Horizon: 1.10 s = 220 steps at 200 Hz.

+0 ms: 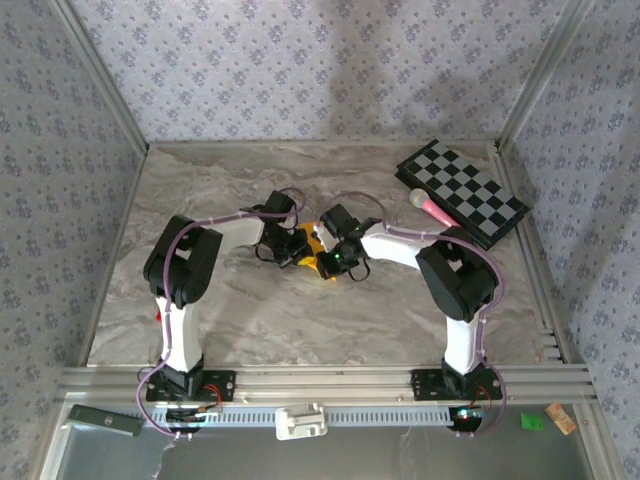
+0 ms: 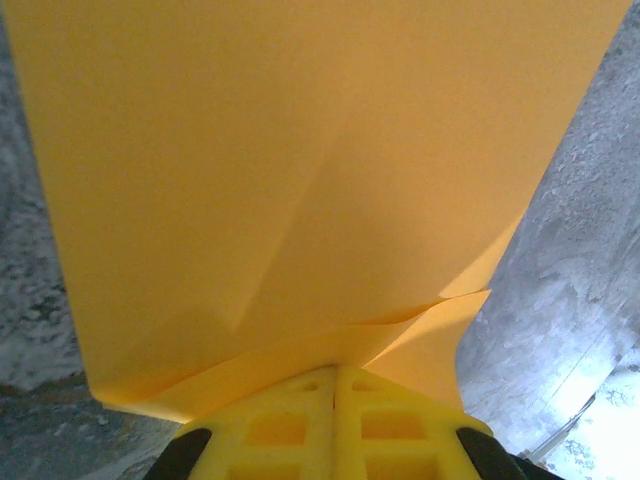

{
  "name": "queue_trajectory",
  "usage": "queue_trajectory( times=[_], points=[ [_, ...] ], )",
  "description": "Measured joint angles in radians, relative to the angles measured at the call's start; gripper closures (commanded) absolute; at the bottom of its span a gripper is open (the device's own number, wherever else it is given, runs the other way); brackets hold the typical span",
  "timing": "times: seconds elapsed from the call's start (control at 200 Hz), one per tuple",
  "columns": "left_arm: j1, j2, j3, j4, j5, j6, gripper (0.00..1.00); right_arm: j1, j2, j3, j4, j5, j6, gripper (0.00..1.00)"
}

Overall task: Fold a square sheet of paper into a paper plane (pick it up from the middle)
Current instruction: Third fold the triangle at the center of the table.

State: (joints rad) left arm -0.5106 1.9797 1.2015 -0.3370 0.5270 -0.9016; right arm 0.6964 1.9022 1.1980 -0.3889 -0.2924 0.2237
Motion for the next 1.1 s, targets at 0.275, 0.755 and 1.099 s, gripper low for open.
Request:
queue_trajectory(
  times=[0.275, 0.755, 1.099],
  points=[
    [0.0, 0.004, 0.0, 0.0, 0.01, 0.01, 0.97, 0.0, 0.0, 0.0, -0.002, 0.001, -0.001, 0.99],
    [0.0, 0.005, 0.002, -0.002, 0.011, 0.021, 0.97, -0.005, 0.016, 0.003, -0.008, 0.0, -0.005, 0.99],
    [0.006, 0.005, 0.014, -0.018, 0.011, 0.03, 0.94, -0.018, 0.023, 0.005, -0.011, -0.026, -0.008, 1.0]
  ],
)
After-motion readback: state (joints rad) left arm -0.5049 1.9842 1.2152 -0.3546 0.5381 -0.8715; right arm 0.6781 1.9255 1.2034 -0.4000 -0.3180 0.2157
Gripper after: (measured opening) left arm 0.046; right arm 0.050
